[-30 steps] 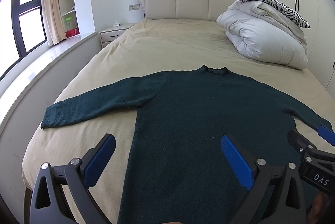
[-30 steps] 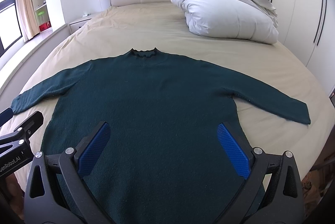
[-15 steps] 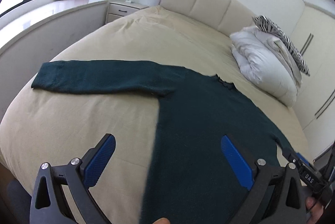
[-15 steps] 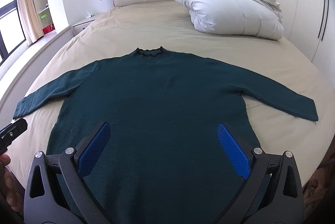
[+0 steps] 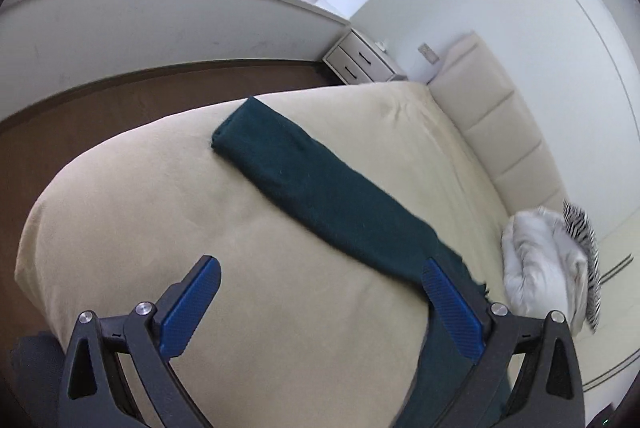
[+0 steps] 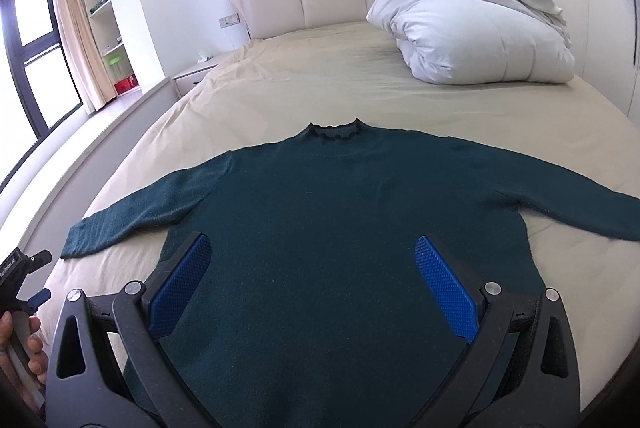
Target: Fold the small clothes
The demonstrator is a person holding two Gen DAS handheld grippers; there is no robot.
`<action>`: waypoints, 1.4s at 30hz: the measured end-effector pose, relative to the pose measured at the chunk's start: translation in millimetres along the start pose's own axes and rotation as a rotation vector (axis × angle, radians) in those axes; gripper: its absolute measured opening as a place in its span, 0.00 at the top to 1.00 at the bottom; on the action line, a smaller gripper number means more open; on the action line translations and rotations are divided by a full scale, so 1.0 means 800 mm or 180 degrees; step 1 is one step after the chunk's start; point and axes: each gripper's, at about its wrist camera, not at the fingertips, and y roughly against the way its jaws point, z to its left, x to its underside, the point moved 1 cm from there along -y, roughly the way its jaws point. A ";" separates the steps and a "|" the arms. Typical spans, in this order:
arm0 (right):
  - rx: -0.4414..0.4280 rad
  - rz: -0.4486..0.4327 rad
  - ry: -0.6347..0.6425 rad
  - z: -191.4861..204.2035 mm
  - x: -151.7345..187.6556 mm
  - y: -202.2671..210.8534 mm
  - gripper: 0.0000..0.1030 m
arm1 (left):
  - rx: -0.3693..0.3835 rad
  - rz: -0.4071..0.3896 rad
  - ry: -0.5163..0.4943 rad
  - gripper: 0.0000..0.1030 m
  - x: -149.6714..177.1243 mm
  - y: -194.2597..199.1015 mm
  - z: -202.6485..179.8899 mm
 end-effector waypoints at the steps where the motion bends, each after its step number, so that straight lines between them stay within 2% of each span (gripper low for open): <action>1: -0.0032 0.0018 0.0004 0.002 -0.002 -0.004 0.00 | 0.0038 0.0033 0.0175 0.01 -0.009 -0.010 0.012; 2: -0.0050 0.0022 0.0009 0.004 -0.004 -0.007 0.00 | 0.0112 0.0072 0.0352 0.02 -0.018 -0.023 0.023; 5: -0.0124 0.0066 -0.0030 0.012 -0.008 -0.023 0.01 | 0.0402 0.0160 0.0823 0.16 -0.034 -0.061 0.047; 6: -0.0178 0.0090 -0.0055 0.015 -0.008 -0.028 0.04 | 0.0462 0.0188 0.0922 0.23 -0.037 -0.073 0.052; 8: -0.0244 0.0172 -0.0107 0.020 -0.010 -0.041 0.12 | 0.0525 0.0217 0.1115 0.25 -0.043 -0.093 0.059; 9: -0.0255 0.0203 -0.0105 0.022 -0.012 -0.048 0.16 | 0.0509 0.0175 0.1186 0.25 -0.045 -0.098 0.061; 12: -0.0273 0.0221 -0.0070 0.029 -0.013 -0.062 0.20 | 0.0432 0.0045 0.1364 0.25 -0.049 -0.104 0.066; 15: -0.0333 0.0229 -0.0118 0.028 -0.015 -0.073 0.21 | 0.0387 -0.0105 0.1534 0.25 -0.053 -0.104 0.070; 17: -0.0368 0.0238 -0.0159 0.027 -0.015 -0.083 0.21 | 0.0369 -0.0167 0.1587 0.29 -0.057 -0.108 0.072; 18: -0.0377 0.0243 -0.0171 0.025 -0.014 -0.087 0.21 | 0.0335 -0.0182 0.1605 0.42 -0.060 -0.112 0.073; 19: -0.0379 0.0247 -0.0175 0.024 -0.014 -0.090 0.21 | 0.0302 -0.0160 0.1616 0.59 -0.064 -0.117 0.075; 20: -0.0386 0.0256 -0.0178 0.022 -0.013 -0.092 0.23 | 0.0268 -0.0099 0.1636 0.67 -0.067 -0.125 0.077; 21: -0.0389 0.0260 -0.0187 0.020 -0.012 -0.093 0.27 | 0.0220 -0.0039 0.1641 0.81 -0.069 -0.130 0.077; 22: -0.0392 0.0270 -0.0200 0.016 -0.011 -0.096 0.28 | 0.0173 -0.0015 0.1585 0.89 -0.070 -0.132 0.072; 24: -0.0405 0.0279 -0.0249 0.005 -0.009 -0.099 0.37 | 0.0142 -0.0034 0.1311 0.93 -0.073 -0.132 0.045; 26: -0.0394 0.0265 -0.0344 -0.012 -0.007 -0.102 0.46 | 0.0164 -0.0048 0.0914 0.93 -0.071 -0.127 0.002; 27: -0.0389 0.0262 -0.0394 -0.021 -0.005 -0.102 0.54 | 0.0184 -0.0037 0.0677 0.93 -0.068 -0.126 -0.025; 28: -0.0382 0.0264 -0.0449 -0.032 -0.004 -0.102 0.57 | 0.0218 -0.0004 0.0412 0.92 -0.064 -0.126 -0.056; 31: -0.0389 0.0269 -0.0627 -0.069 0.001 -0.103 0.60 | 0.0311 0.0137 -0.0529 0.92 -0.025 -0.133 -0.164; 34: -0.0357 0.0238 -0.0797 -0.106 0.007 -0.101 0.60 | 0.0364 0.0281 -0.1564 0.92 0.054 -0.148 -0.270; 36: -0.0356 0.0234 -0.0917 -0.133 0.012 -0.098 0.60 | 0.0372 0.0311 -0.2201 0.92 0.127 -0.156 -0.319; 40: -0.0418 0.0294 -0.1097 -0.181 0.021 -0.106 0.60 | 0.0325 0.0708 -0.2891 0.89 0.253 -0.191 -0.350; 41: -0.0448 0.0326 -0.1132 -0.190 0.024 -0.111 0.59 | 0.0253 0.0807 -0.3047 0.86 0.278 -0.201 -0.350; 42: -0.0488 0.0369 -0.1175 -0.199 0.027 -0.118 0.58 | 0.0169 0.0862 -0.3175 0.75 0.297 -0.206 -0.346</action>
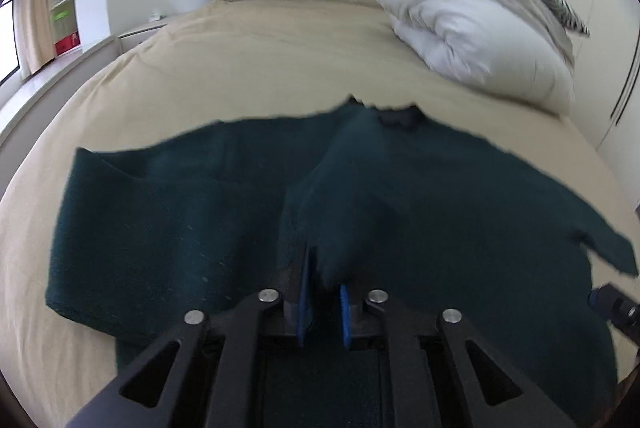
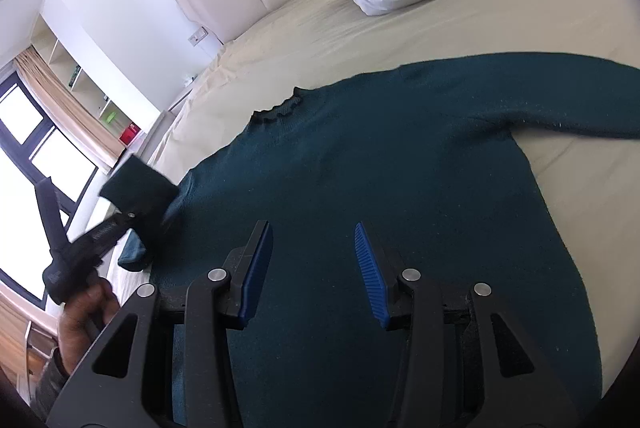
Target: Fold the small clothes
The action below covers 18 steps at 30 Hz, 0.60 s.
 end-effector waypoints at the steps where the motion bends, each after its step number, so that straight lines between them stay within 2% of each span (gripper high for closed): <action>1: -0.0021 0.0054 -0.0033 -0.009 -0.001 -0.006 0.58 | -0.0040 0.0069 -0.0104 0.65 0.010 -0.008 -0.007; 2: -0.0049 0.0099 -0.0061 -0.017 -0.003 -0.012 0.57 | -0.0080 0.0045 -0.0184 0.64 0.018 -0.007 -0.013; 3: -0.0078 0.0132 -0.0076 -0.022 -0.004 -0.017 0.54 | -0.0122 0.0000 -0.0235 0.55 0.021 -0.002 -0.016; 4: -0.0128 0.0170 -0.0086 -0.024 -0.007 -0.025 0.51 | -0.0142 -0.0016 -0.0250 0.37 0.023 0.004 -0.014; 5: -0.0190 0.0198 -0.0103 -0.025 -0.010 -0.034 0.43 | -0.0166 -0.0032 -0.0221 0.28 0.025 0.009 -0.012; 6: -0.0263 0.0239 -0.0120 -0.021 -0.010 -0.043 0.42 | -0.0162 -0.0084 -0.0161 0.20 0.026 0.018 -0.005; 9: -0.0553 0.0469 -0.0204 -0.003 -0.021 -0.083 0.42 | -0.0006 -0.0150 0.0018 0.15 0.030 0.033 0.013; 12: -0.0867 0.0761 -0.0270 0.027 -0.028 -0.129 0.42 | -0.0023 -0.0088 0.0170 0.13 0.039 0.038 0.035; 14: -0.0932 0.1007 -0.0323 0.046 -0.036 -0.171 0.42 | 0.0091 -0.0091 0.0392 0.13 0.042 0.045 0.055; 18: -0.0837 0.1303 -0.0283 0.082 -0.035 -0.226 0.43 | 0.0247 -0.0229 0.0815 0.13 0.048 0.064 0.101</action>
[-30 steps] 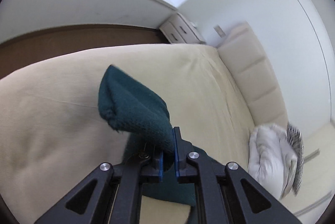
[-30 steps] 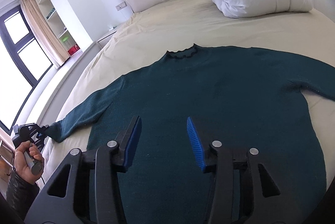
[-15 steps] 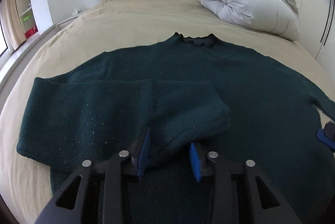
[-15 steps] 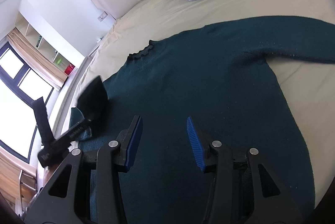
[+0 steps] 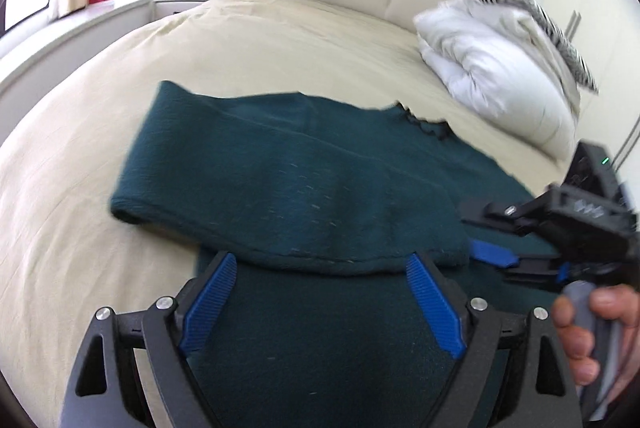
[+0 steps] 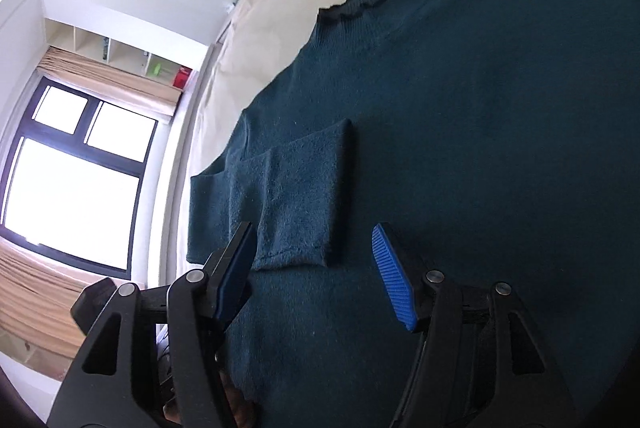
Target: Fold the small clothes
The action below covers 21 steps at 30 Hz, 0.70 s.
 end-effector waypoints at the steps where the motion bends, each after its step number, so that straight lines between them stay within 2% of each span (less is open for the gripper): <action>1: 0.0028 0.0044 0.0023 0.006 -0.002 -0.013 0.45 | 0.0017 -0.0021 0.0101 0.14 -0.002 0.005 0.012; 5: 0.0283 0.0020 0.0190 0.035 -0.001 -0.046 0.58 | 0.0122 -0.0083 0.0540 0.15 -0.012 0.021 0.059; 6: 0.0379 0.0002 0.0280 0.041 -0.004 -0.051 0.70 | 0.0127 -0.0096 0.0614 0.15 -0.015 0.023 0.068; 7: 0.0498 -0.0016 0.0398 0.048 -0.008 -0.055 0.74 | 0.0129 -0.0106 0.0669 0.15 -0.018 0.025 0.075; 9: 0.0651 -0.0053 0.0622 0.063 -0.009 -0.058 0.91 | 0.0133 -0.0138 0.0756 0.16 -0.022 0.031 0.092; 12: 0.0756 -0.0175 0.0906 0.084 -0.013 -0.046 0.93 | 0.0157 -0.0142 0.0875 0.18 -0.029 0.033 0.110; 15: 0.0747 -0.0380 0.0984 0.089 -0.023 -0.007 0.94 | 0.0165 -0.0156 0.0929 0.20 -0.039 0.034 0.121; 18: 0.0791 -0.0528 0.0942 0.075 -0.046 0.026 0.94 | 0.0140 -0.0142 0.0810 0.21 -0.053 0.026 0.119; 21: 0.0954 -0.0586 0.0851 0.032 -0.057 0.070 0.94 | 0.0097 -0.0035 0.0676 0.28 -0.070 0.006 0.111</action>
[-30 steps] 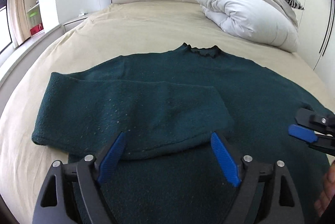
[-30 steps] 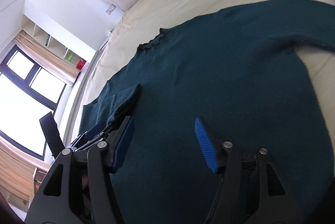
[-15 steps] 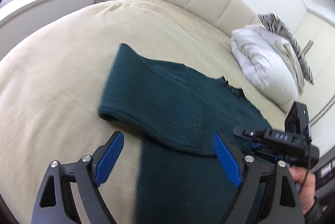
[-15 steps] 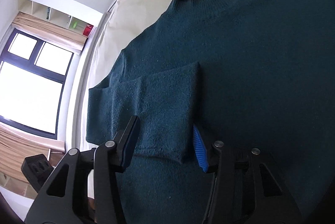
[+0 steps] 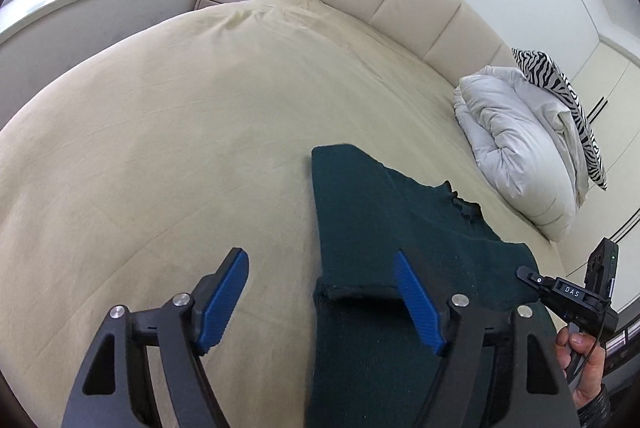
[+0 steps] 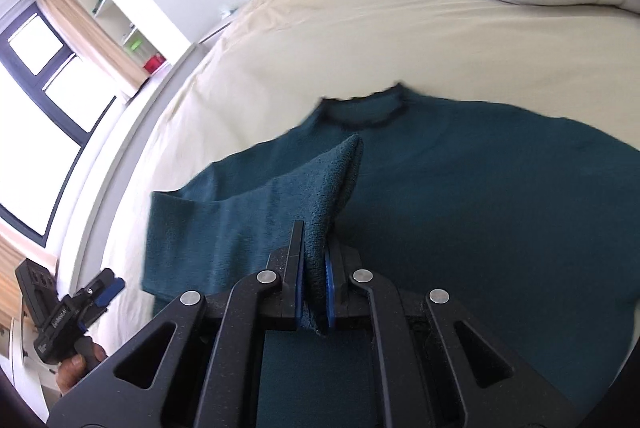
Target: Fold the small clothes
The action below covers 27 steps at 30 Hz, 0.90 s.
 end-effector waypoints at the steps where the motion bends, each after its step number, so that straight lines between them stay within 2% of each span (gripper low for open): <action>1: 0.0065 -0.0015 -0.0021 -0.015 -0.002 0.003 0.94 | -0.0005 0.0015 -0.0024 0.29 -0.004 -0.007 -0.004; 3: 0.0111 -0.0027 -0.0114 -0.041 -0.005 0.006 0.94 | -0.0069 0.0059 -0.0104 0.29 -0.014 -0.023 -0.012; 5: -0.0015 0.0025 -0.0197 -0.059 -0.004 0.006 0.94 | -0.0159 0.0161 -0.0167 0.29 -0.023 -0.044 -0.020; 7: 0.0042 0.0052 -0.0124 -0.062 -0.002 0.002 0.94 | -0.0240 0.0244 -0.0214 0.29 -0.033 -0.063 -0.022; 11: -0.0032 0.0054 -0.0169 -0.065 -0.008 -0.007 0.94 | -0.0338 0.0394 -0.0238 0.29 -0.052 -0.097 -0.021; 14: -0.0062 0.0078 -0.0145 -0.065 -0.009 -0.015 0.94 | -0.0372 0.0431 -0.0292 0.34 -0.064 -0.116 -0.024; 17: -0.0085 0.0083 -0.0150 -0.071 0.000 -0.017 0.94 | -0.0411 0.0487 -0.0370 0.49 -0.071 -0.134 -0.029; 18: -0.0088 0.0082 -0.0158 -0.075 0.005 -0.016 0.94 | -0.0419 0.0495 -0.0392 0.61 -0.072 -0.138 -0.030; 19: -0.0076 0.0084 -0.0158 -0.076 0.005 -0.016 0.94 | -0.0414 0.0508 -0.0413 0.78 -0.073 -0.141 -0.032; 22: 0.0014 0.0040 -0.0139 -0.080 0.007 -0.015 0.94 | -0.0457 0.0450 -0.0448 0.89 -0.070 -0.142 -0.034; 27: 0.0101 -0.0199 -0.0065 -0.072 -0.003 -0.003 0.94 | -0.0400 0.0291 -0.0321 0.90 -0.064 -0.138 -0.022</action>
